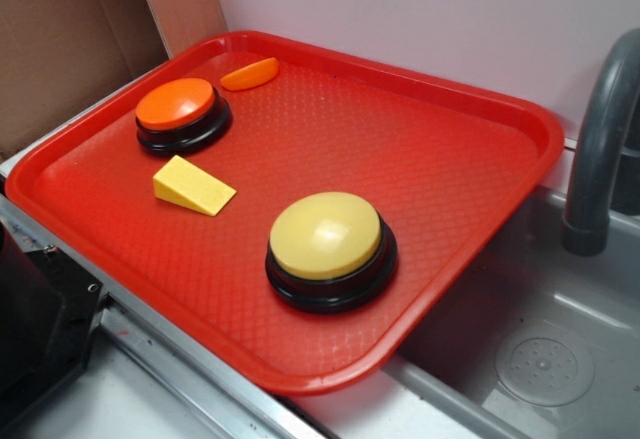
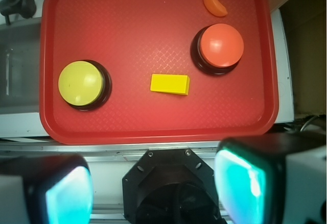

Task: Push the yellow button.

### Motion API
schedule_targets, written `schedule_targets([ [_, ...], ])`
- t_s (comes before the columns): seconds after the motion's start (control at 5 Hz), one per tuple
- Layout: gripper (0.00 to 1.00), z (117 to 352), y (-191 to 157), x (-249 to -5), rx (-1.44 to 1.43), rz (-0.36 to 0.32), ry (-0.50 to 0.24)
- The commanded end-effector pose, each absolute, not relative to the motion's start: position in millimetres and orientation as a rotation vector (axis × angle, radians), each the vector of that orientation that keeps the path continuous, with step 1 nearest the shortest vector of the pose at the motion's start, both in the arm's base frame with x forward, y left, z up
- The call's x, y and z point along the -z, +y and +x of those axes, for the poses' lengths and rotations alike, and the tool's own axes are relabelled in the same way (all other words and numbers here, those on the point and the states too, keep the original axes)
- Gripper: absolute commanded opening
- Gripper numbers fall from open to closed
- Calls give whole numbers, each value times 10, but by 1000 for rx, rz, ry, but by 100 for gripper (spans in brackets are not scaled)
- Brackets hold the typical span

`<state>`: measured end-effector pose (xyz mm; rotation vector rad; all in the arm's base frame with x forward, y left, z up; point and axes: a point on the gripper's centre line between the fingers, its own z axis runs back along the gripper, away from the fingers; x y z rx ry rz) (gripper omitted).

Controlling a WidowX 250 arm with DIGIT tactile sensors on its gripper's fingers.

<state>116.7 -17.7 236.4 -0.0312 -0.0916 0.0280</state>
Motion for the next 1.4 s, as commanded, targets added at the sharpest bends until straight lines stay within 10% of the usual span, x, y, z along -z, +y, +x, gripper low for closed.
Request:
schedule_targets([
  [0.0,100,1167,-177,-2364,-28,-31,-92],
  [0.6,100,1903,-1266,-1343,566,102,-75],
  [1.2,100,1932,-1199,-670,615,7,-126],
])
